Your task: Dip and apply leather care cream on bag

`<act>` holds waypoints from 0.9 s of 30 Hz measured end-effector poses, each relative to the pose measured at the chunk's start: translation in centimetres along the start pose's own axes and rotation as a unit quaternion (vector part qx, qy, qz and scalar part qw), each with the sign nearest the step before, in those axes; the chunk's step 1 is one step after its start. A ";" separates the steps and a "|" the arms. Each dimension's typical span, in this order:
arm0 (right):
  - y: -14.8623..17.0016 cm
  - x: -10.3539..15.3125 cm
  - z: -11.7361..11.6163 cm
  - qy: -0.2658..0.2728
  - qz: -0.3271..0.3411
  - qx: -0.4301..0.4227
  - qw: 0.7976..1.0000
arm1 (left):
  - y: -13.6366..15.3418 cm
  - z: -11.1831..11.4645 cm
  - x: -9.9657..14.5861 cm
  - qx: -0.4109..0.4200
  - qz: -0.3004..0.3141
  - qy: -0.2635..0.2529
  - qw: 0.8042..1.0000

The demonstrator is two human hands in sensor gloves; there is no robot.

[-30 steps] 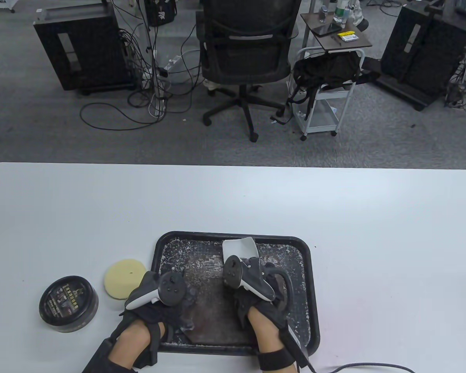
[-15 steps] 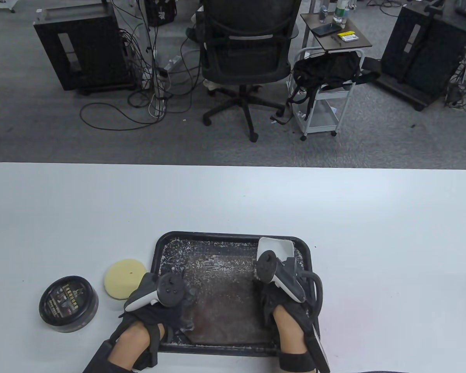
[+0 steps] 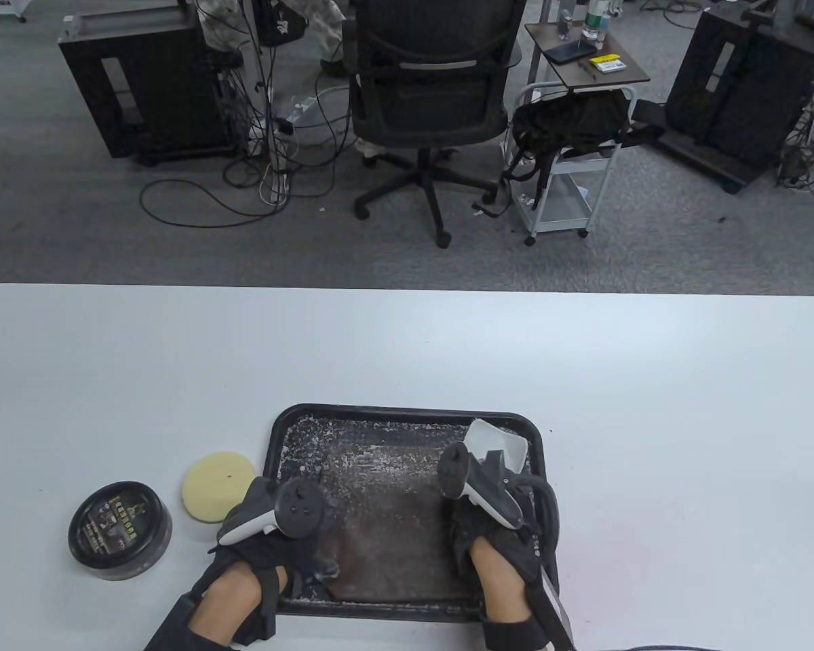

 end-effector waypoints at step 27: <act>-12.8 2.3 -4.3 -0.041 0.224 -0.051 0.972 | 0.3 0.1 -0.2 0.022 -0.001 0.017 1.000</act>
Point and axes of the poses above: the tracker on the back of each hand, its own y axis roughly to the little-finger side, its own x axis roughly from the fingertips to the wrist, z = x × y, the point moved 3 cm from there along -x, roughly from the wrist to the fingertips, and after that the axes turned 12 degrees about -x, right-handed, at the moved point
